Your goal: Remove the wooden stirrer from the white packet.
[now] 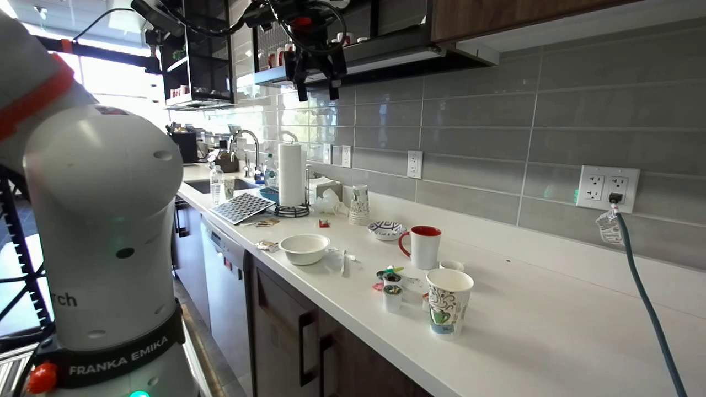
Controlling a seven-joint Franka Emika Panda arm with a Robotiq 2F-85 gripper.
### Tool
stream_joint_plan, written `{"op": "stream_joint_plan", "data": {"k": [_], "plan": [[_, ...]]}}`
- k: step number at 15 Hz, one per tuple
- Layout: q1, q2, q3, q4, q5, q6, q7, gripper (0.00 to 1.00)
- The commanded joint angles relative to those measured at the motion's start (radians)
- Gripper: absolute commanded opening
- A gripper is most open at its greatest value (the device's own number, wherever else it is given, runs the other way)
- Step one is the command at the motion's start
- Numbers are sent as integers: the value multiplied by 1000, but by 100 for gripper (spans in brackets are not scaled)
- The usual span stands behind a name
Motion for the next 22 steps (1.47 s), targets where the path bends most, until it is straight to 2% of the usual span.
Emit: {"op": "stream_joint_plan", "data": {"k": [1, 6, 9, 15, 19, 22], "plan": [[-2, 1, 1, 2, 1, -2, -1, 100], [-2, 1, 1, 2, 1, -2, -1, 100], [20, 48, -31, -24, -2, 63, -107, 100], [88, 141, -106, -125, 26, 283, -375, 100], [165, 247, -162, -183, 117, 396, -520, 100], [196, 347, -166, -228, 193, 460, -560, 100]]}}
